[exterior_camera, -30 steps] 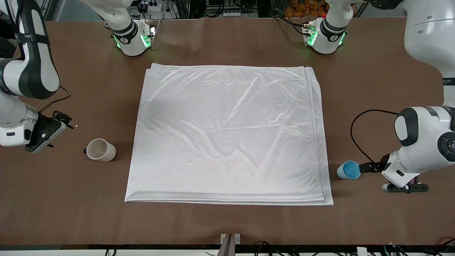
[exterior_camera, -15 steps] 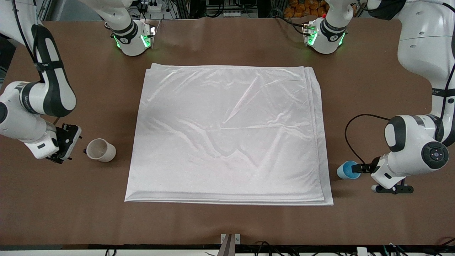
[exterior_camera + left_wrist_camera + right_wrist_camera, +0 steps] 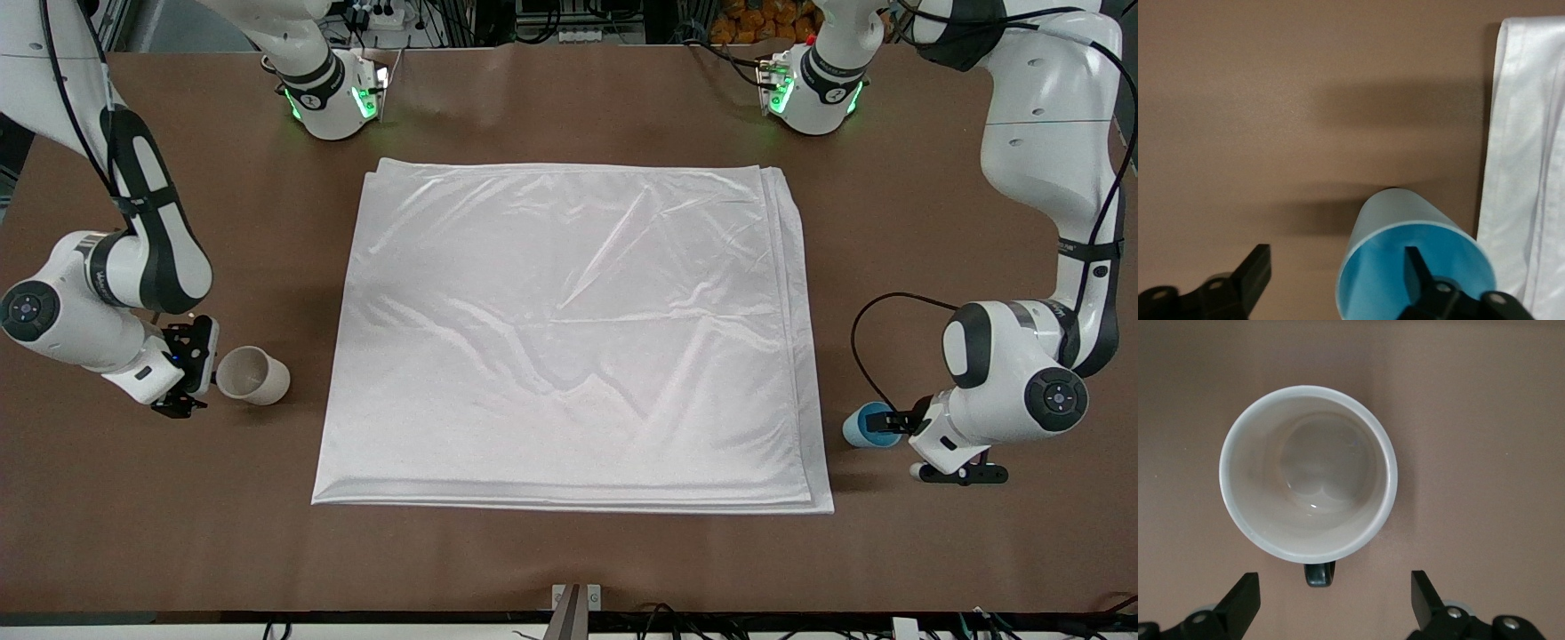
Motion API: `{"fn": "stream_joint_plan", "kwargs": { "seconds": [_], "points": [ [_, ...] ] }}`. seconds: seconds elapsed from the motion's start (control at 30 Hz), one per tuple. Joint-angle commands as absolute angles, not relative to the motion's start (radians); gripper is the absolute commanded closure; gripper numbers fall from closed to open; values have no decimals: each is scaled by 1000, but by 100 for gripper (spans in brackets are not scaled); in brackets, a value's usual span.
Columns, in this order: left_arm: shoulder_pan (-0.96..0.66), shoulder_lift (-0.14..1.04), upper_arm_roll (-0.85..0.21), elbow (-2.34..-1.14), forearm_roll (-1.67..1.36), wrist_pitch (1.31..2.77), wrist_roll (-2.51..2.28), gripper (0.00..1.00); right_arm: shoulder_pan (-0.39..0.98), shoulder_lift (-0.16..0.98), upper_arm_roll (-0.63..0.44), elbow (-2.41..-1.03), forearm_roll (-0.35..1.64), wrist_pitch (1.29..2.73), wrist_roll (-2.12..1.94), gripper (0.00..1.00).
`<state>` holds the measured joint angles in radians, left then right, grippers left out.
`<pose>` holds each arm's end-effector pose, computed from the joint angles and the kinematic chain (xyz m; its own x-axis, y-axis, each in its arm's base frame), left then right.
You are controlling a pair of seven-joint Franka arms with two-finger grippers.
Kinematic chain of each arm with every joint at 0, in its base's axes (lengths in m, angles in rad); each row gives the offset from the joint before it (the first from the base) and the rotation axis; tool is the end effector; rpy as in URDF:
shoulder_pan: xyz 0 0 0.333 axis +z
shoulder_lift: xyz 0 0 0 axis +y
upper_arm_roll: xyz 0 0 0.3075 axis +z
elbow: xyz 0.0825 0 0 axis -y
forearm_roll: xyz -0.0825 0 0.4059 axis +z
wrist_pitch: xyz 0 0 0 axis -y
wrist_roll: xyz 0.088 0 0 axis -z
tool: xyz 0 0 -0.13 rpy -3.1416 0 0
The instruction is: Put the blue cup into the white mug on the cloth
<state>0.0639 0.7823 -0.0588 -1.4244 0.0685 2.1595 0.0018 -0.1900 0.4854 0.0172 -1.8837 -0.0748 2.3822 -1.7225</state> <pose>0.7327 0.0142 0.1850 0.9988 -0.0196 -0.0458 -0.0202 -0.9997 -0.0136 0.6385 -0.1137 0.2046 -0.0306 0.9985 -0.0455 0.9995 0.0309 0.0054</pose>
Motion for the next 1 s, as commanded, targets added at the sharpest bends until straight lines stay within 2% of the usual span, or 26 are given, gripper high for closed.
{"fn": "stream_joint_plan", "kwargs": {
  "seconds": [0.0, 0.03, 0.4, 0.43, 0.53, 0.7, 0.8, 0.97],
  "points": [
    [66, 793, -61, -1413, 83, 2177, -6, 92, -210, 500, 25, -1879, -84, 2390, -1769, 0],
    [66, 795, -61, -1413, 83, 2177, -6, 100, -212, 502, 25, -1879, -84, 2390, -1776, 0],
    [67, 796, -61, -1411, 80, 2180, -5, 100, -218, 528, 25, -1881, -84, 2424, -1830, 0],
    [67, 796, -63, -1411, 80, 2180, -3, 100, -216, 526, 25, -1881, -84, 2425, -1830, 3],
    [68, 790, -63, -1411, 80, 2180, 0, 100, -209, 526, 25, -1881, -84, 2425, -1830, 23],
    [72, 766, -63, -1410, 80, 2178, 0, 100, -198, 526, 26, -1879, -84, 2424, -1830, 75],
    [74, 744, -64, -1410, 80, 2177, -3, 100, -195, 523, 26, -1879, -84, 2424, -1830, 87],
    [64, 684, -64, -1411, 80, 2166, -28, 100, -192, 520, 28, -1876, -84, 2421, -1829, 88]
  ]
}}
